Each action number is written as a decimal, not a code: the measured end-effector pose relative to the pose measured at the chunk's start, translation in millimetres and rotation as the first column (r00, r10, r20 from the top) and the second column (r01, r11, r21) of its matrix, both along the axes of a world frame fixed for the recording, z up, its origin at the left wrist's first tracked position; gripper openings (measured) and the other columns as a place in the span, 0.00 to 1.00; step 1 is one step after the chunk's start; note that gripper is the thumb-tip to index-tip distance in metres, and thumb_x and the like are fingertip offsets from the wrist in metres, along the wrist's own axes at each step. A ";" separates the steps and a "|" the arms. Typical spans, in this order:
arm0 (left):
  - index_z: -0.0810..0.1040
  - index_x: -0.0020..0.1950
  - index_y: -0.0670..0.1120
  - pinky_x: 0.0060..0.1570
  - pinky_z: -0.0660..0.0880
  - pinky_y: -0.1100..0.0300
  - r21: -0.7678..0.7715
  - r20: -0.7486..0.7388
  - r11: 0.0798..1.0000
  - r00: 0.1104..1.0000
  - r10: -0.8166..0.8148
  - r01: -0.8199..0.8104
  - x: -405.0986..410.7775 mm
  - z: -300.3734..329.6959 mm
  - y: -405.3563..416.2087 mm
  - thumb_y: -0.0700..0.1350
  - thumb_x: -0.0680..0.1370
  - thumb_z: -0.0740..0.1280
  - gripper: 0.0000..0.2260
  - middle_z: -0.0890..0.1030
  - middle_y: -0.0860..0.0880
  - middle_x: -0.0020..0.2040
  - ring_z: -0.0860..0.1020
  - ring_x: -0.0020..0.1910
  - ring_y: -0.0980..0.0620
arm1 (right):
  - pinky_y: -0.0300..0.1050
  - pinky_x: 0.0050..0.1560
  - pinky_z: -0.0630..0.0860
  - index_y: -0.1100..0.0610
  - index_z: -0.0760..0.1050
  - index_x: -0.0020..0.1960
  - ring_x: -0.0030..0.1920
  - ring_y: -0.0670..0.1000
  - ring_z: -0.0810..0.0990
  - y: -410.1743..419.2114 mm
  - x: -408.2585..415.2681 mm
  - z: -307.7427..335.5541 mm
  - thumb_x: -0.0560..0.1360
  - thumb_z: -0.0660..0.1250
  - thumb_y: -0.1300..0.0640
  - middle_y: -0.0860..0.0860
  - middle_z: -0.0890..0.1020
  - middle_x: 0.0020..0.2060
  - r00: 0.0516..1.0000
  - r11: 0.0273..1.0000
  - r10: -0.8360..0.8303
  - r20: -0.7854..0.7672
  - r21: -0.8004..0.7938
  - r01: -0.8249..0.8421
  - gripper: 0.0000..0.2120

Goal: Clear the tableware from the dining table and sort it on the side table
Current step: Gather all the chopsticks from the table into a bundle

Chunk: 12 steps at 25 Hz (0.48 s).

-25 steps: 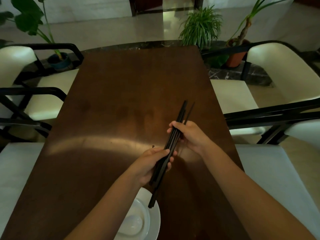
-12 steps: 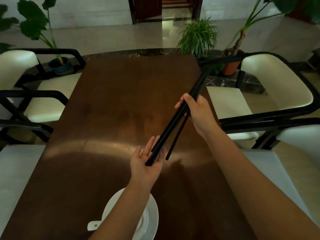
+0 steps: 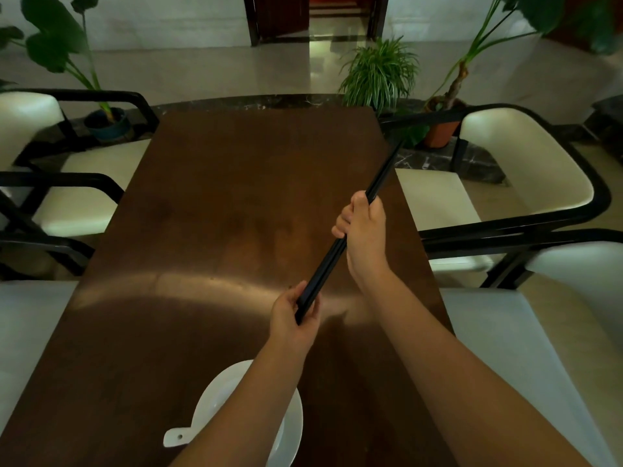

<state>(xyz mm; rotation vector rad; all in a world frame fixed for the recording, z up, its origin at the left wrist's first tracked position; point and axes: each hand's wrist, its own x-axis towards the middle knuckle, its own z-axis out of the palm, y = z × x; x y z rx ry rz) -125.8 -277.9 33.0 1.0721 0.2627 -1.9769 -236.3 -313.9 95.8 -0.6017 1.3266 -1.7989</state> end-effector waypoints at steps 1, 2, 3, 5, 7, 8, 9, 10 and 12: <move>0.70 0.62 0.39 0.41 0.76 0.56 0.012 0.023 1.000 1.000 -0.006 0.006 1.9 -2.7 -0.6 0.38 0.78 0.60 0.13 0.72 0.39 0.59 0.76 0.45 0.46 | 0.34 0.22 0.62 0.53 0.63 0.40 0.22 0.42 0.61 1.1 -0.8 -2.6 0.82 0.51 0.56 0.43 0.64 0.24 1.000 1.000 -0.007 0.000 -0.015 0.007 0.12; 0.70 0.61 0.39 0.41 0.75 0.57 0.024 0.064 0.999 0.998 -0.027 0.026 3.0 -4.9 -0.6 0.41 0.79 0.59 0.12 0.72 0.40 0.57 0.75 0.44 0.47 | 0.34 0.22 0.62 0.53 0.64 0.40 0.22 0.41 0.61 1.2 -2.3 -3.9 0.81 0.51 0.55 0.43 0.65 0.23 1.000 1.000 -0.021 -0.005 -0.019 0.021 0.12; 0.71 0.61 0.38 0.42 0.74 0.58 0.045 0.120 0.998 0.992 -0.043 0.038 5.2 -7.3 -1.0 0.44 0.80 0.58 0.13 0.73 0.40 0.55 0.75 0.43 0.48 | 0.34 0.22 0.62 0.53 0.64 0.40 0.21 0.41 0.62 1.3 -5.5 -3.5 0.81 0.51 0.55 0.42 0.65 0.22 0.999 0.999 -0.042 0.004 -0.018 0.043 0.12; 0.72 0.63 0.38 0.49 0.71 0.58 0.074 0.251 0.997 0.967 -0.043 0.025 13.1 -11.2 0.5 0.47 0.81 0.56 0.17 0.74 0.43 0.48 0.74 0.42 0.50 | 0.34 0.21 0.61 0.53 0.64 0.39 0.21 0.41 0.61 0.7 -19.5 1.7 0.81 0.53 0.56 0.43 0.65 0.20 0.991 0.993 -0.119 0.064 0.005 0.119 0.11; 0.69 0.68 0.39 0.60 0.67 0.54 0.117 0.351 0.991 0.936 0.027 -0.073 22.2 -10.2 -3.7 0.47 0.81 0.53 0.19 0.75 0.42 0.55 0.74 0.54 0.48 | 0.35 0.20 0.59 0.54 0.64 0.39 0.20 0.42 0.59 1.0 -43.6 9.8 0.80 0.53 0.59 0.43 0.64 0.19 0.964 0.979 -0.202 0.174 0.024 0.201 0.11; 0.65 0.71 0.40 0.65 0.63 0.52 0.092 0.331 0.978 0.932 0.147 -0.187 26.3 -9.7 -7.2 0.47 0.81 0.51 0.20 0.71 0.41 0.65 0.69 0.65 0.46 | 0.35 0.20 0.58 0.55 0.64 0.39 0.20 0.43 0.58 1.5 -56.8 14.3 0.80 0.53 0.61 0.43 0.63 0.19 0.941 0.972 -0.232 0.248 0.026 0.232 0.10; 0.60 0.73 0.41 0.69 0.58 0.51 0.069 0.271 0.942 0.915 0.300 -0.329 30.0 -9.0 -11.8 0.48 0.81 0.49 0.22 0.65 0.42 0.72 0.62 0.71 0.45 | 0.35 0.19 0.58 0.56 0.64 0.39 0.20 0.43 0.58 2.4 -68.8 17.8 0.79 0.52 0.62 0.44 0.62 0.19 0.913 0.967 -0.245 0.326 0.020 0.252 0.10; 0.57 0.75 0.41 0.71 0.55 0.51 0.070 0.203 0.911 0.900 0.385 -0.406 32.0 -10.3 -16.6 0.48 0.82 0.48 0.22 0.60 0.42 0.75 0.57 0.74 0.45 | 0.35 0.19 0.57 0.56 0.64 0.39 0.19 0.43 0.57 3.6 -78.3 20.1 0.79 0.52 0.63 0.44 0.62 0.19 0.886 0.965 -0.245 0.393 0.013 0.261 0.11; 0.58 0.74 0.41 0.71 0.53 0.50 0.077 0.267 0.974 0.946 0.185 -0.213 33.8 -12.1 -19.8 0.48 0.81 0.49 0.22 0.60 0.43 0.75 0.57 0.74 0.45 | 0.35 0.18 0.57 0.57 0.64 0.38 0.18 0.43 0.58 5.9 -88.9 22.7 0.79 0.52 0.64 0.45 0.62 0.18 0.843 0.969 -0.215 0.494 -0.002 0.248 0.11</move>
